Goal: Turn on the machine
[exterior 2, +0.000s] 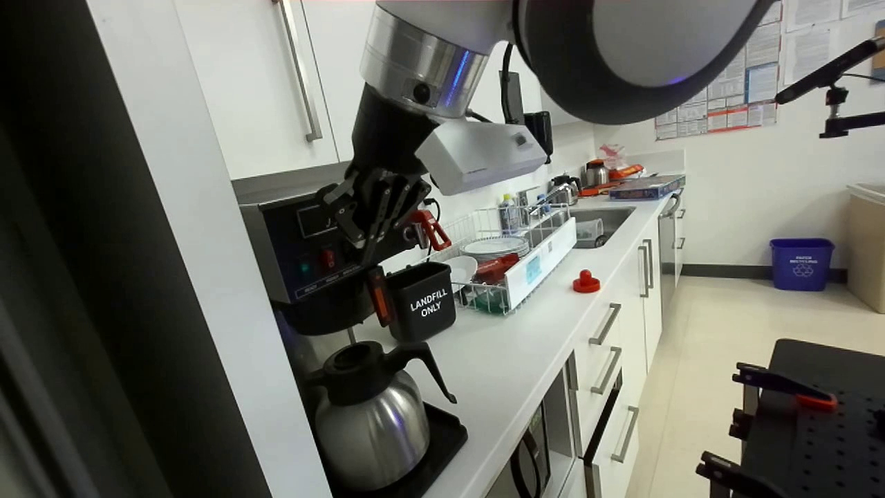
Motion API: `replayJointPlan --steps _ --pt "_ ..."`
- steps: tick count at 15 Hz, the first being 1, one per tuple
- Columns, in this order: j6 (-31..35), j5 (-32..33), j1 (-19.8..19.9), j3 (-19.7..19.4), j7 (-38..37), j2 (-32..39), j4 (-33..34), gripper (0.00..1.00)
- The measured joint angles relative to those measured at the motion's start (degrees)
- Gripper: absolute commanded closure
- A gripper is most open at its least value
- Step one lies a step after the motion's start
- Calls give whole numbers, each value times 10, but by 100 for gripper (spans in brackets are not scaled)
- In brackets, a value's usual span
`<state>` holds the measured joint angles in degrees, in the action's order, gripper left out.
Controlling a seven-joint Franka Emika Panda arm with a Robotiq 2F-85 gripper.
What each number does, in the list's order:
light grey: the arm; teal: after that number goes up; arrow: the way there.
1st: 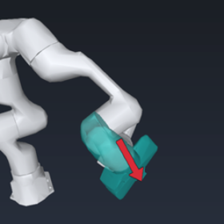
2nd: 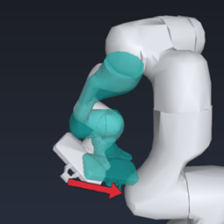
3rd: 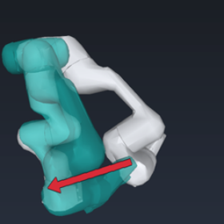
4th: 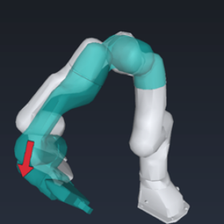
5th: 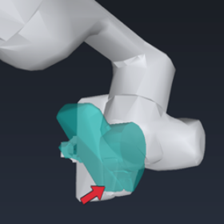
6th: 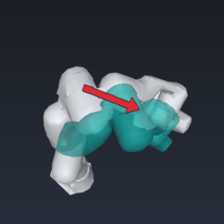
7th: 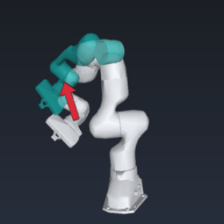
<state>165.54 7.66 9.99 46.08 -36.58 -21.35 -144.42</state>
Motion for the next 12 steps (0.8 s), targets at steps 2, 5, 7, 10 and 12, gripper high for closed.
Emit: replayJointPlan --steps 2,5,7,10,12 --pt "0 1 5 1 0 15 9 100" --pt "0 10 18 8 0 32 24 100" --pt "0 12 26 14 0 44 32 100" --pt "0 16 33 20 0 60 43 100" --pt "1 25 41 25 0 68 48 100"
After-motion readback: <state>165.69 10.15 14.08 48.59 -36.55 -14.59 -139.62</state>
